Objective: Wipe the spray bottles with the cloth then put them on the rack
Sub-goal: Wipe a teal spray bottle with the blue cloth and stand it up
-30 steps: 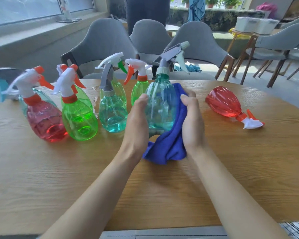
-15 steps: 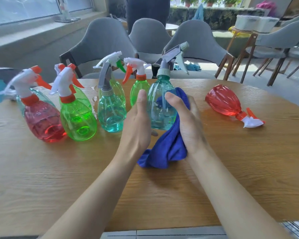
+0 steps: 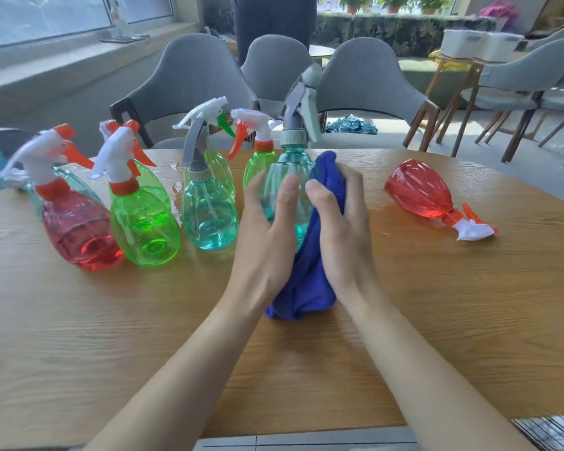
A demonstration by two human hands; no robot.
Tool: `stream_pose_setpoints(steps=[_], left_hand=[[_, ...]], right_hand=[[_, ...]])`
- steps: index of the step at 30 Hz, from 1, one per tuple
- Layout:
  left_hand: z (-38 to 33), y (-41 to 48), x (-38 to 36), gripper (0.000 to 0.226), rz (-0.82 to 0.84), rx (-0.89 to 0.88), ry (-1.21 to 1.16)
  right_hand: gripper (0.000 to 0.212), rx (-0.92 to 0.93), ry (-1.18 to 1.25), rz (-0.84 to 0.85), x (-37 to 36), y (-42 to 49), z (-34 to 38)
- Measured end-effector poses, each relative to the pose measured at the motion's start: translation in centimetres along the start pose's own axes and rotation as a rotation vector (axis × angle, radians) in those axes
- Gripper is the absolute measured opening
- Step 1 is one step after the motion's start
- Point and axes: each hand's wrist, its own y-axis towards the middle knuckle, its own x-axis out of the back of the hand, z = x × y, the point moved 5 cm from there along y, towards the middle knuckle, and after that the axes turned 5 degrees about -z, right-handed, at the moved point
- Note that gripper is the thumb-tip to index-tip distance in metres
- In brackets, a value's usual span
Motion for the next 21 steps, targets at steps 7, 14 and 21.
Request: stream_pose_setpoints(steps=[7,14,21], left_hand=[[-0.1,0.3,1.6,0.103,-0.056,0.058,-0.09],[-0.4,0.3,1.0,0.096,-0.044,0.061,-0.072],[-0.2,-0.1,0.5,0.036,0.076,-0.039,0.034]], right_hand=[[0.031,0.002,0.063,0.129,-0.5,0.9,-0.6],[0.02,-0.079,0.165,0.111,0.1,0.6,-1.3],[0.033,-0.044,0.354,0.084,0.5,1.4,-0.5]])
